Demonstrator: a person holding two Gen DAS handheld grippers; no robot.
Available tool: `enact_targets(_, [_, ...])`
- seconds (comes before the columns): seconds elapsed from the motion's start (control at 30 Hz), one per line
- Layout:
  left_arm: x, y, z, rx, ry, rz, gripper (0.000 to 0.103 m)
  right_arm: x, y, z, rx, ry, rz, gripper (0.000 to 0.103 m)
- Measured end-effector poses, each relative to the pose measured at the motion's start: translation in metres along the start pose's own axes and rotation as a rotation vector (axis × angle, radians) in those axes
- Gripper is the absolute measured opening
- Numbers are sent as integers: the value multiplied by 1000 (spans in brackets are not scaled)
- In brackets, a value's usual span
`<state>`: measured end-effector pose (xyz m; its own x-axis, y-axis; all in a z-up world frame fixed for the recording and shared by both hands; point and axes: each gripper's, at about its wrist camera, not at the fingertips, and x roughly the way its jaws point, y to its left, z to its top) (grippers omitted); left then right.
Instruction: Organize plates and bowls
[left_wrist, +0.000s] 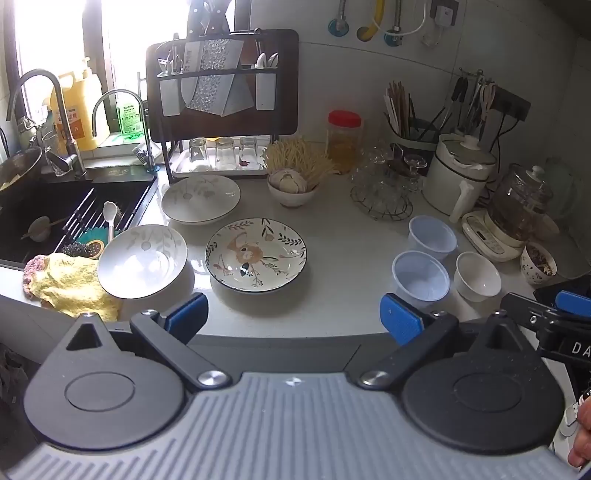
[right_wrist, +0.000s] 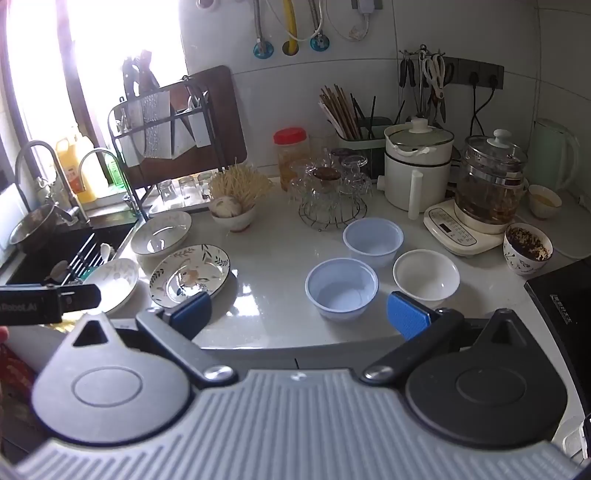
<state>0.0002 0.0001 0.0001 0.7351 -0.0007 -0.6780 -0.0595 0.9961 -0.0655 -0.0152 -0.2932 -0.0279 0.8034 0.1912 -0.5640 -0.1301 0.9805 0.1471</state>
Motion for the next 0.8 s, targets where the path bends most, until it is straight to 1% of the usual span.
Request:
enact_targets(0.1, [1, 1, 1, 2, 2, 4, 101, -2, 0, 5, -18, -3, -2, 103])
enact_targets(0.13, [-7, -4, 5, 4, -5, 2, 101, -3, 2, -3, -27, -7, -1, 103])
enact_targets(0.27, [-11, -4, 8, 5, -13, 4, 101, -5, 10, -8, -51, -11, 1, 103])
enact_targets(0.3, [-10, -8, 4, 7, -18, 5, 101, -4, 10, -7, -48, -4, 4, 103])
enact_targets(0.4, [-14, -5, -2, 5, -31, -2, 101, -6, 8, -4, -48, 1, 12, 103])
enact_targets(0.63, [-18, -5, -7, 3, -32, 2, 101, -11, 11, -10, -45, -1, 13, 103])
enact_targets(0.8, [-27, -5, -14, 15, -50, 18, 101, -17, 11, -15, -46, 4, 12, 103])
